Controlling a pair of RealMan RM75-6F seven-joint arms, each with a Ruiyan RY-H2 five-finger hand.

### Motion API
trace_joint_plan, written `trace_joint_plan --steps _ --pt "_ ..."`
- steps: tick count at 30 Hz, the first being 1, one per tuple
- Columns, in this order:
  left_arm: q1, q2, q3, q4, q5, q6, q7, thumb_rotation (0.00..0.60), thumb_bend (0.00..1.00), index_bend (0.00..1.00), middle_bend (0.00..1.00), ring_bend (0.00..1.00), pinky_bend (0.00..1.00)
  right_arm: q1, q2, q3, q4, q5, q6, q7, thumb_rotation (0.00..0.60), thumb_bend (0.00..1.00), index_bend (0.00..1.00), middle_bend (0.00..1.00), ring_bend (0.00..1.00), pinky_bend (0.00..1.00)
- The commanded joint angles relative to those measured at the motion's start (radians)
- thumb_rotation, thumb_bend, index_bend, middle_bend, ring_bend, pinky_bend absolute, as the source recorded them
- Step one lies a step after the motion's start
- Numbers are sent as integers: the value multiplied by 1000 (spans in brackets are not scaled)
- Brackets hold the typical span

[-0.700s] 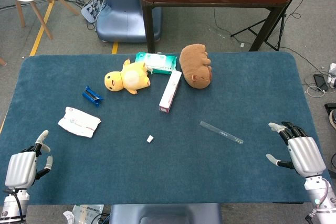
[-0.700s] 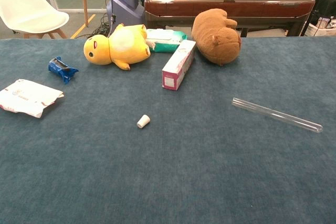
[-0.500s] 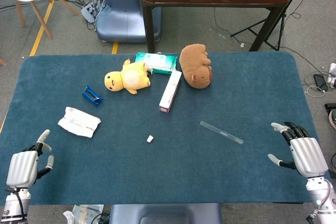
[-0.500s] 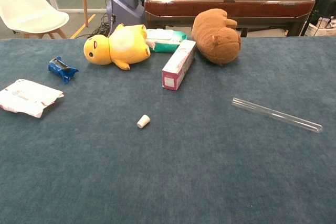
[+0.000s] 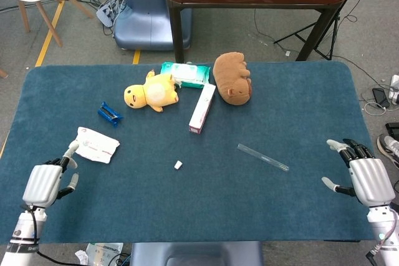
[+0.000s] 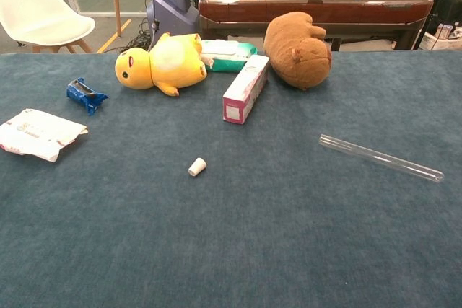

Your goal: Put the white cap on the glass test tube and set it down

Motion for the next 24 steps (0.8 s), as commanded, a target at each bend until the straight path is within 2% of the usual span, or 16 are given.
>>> trace_joint_plan --steps 1,3,7,9,12,15,19,24 --pt "-101 23 -32 18 31 -113 -57 600 429 119 509 501 575 -4 3 2 -6 3 5 -5 600 148 201 313 169 219" --pt "-152 24 -42 26 36 -180 -99 600 430 123 587 565 636 -6 4 4 -10 6 10 -8 600 148 200 313 169 218" --pt "-249 18 -53 38 45 -311 -199 600 429 124 787 769 850 -5 6 9 -18 11 9 -19 600 148 200 313 169 219" --pt "-301 12 -57 49 53 -375 -244 600 442 125 873 853 902 -1 9 10 -24 12 3 -29 600 148 200 313 169 219" --pt "-368 0 -63 56 56 -457 -280 600 544 125 968 939 941 4 11 14 -34 14 -2 -40 600 147 200 313 170 219" --pt "-430 -21 -70 69 47 -529 -282 600 627 125 999 980 988 9 9 18 -38 24 -12 -47 600 148 200 313 171 219" --pt "-503 -43 -70 91 21 -629 -246 600 714 125 1000 1000 1000 16 6 17 -39 28 -28 -53 600 147 200 313 171 219" --pt "-568 -83 -68 108 -45 -722 -196 600 737 160 1000 1000 1000 17 3 17 -33 37 -33 -50 600 147 201 313 171 218"
